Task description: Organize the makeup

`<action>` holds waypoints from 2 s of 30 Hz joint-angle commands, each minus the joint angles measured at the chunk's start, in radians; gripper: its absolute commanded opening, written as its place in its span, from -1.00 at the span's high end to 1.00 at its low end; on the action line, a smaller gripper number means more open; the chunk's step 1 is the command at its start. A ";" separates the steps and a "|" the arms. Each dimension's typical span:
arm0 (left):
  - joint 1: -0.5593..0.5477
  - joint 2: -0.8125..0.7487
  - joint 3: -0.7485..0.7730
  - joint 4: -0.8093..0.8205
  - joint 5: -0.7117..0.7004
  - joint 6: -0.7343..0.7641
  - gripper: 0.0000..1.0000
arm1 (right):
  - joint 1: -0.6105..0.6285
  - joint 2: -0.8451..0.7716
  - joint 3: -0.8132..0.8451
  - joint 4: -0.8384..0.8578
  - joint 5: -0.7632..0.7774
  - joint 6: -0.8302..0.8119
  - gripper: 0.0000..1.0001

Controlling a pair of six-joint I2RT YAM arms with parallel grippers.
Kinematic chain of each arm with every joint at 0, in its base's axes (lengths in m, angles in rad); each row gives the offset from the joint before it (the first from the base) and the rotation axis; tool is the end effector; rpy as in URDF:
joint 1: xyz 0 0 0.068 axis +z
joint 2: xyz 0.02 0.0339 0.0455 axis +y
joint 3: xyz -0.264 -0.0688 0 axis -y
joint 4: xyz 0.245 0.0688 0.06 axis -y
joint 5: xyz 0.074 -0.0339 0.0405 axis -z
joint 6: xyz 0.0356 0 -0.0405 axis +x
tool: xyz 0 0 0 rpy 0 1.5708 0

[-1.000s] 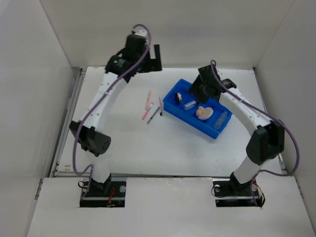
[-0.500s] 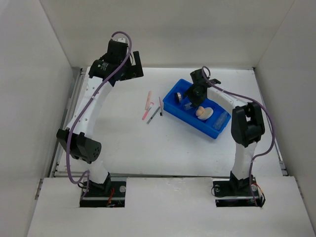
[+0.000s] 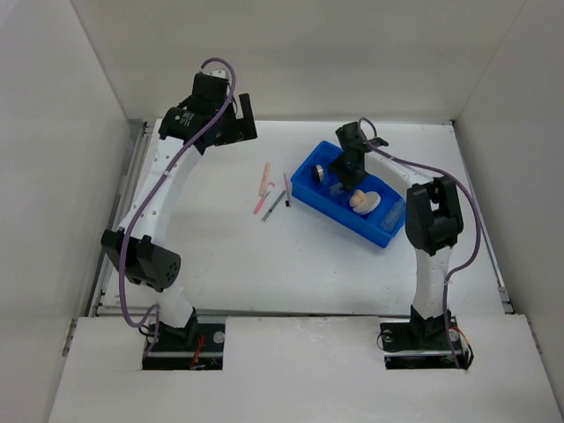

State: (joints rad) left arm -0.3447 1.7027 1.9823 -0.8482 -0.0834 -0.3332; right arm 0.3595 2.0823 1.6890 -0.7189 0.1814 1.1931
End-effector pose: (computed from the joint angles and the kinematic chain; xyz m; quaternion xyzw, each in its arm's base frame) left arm 0.3454 -0.1209 0.4415 -0.0150 0.8764 -0.1251 0.4648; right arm 0.4205 0.1512 0.2075 0.4114 0.8785 0.0957 0.2233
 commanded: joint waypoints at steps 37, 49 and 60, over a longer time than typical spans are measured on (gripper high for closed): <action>0.004 -0.031 0.006 0.006 0.005 0.008 -0.92 | 0.002 -0.205 -0.163 0.078 0.116 -0.010 -0.31; 0.004 -0.040 -0.004 0.015 0.024 0.008 -0.92 | 0.002 -0.094 -0.112 0.058 0.067 0.000 -0.23; 0.004 -0.031 -0.013 0.024 0.033 0.008 -0.92 | 0.002 0.014 -0.063 0.049 0.070 0.000 -0.23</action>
State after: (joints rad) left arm -0.3447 1.7023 1.9713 -0.8482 -0.0605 -0.3313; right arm 0.3614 2.0514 1.5803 -0.6697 0.2405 1.1820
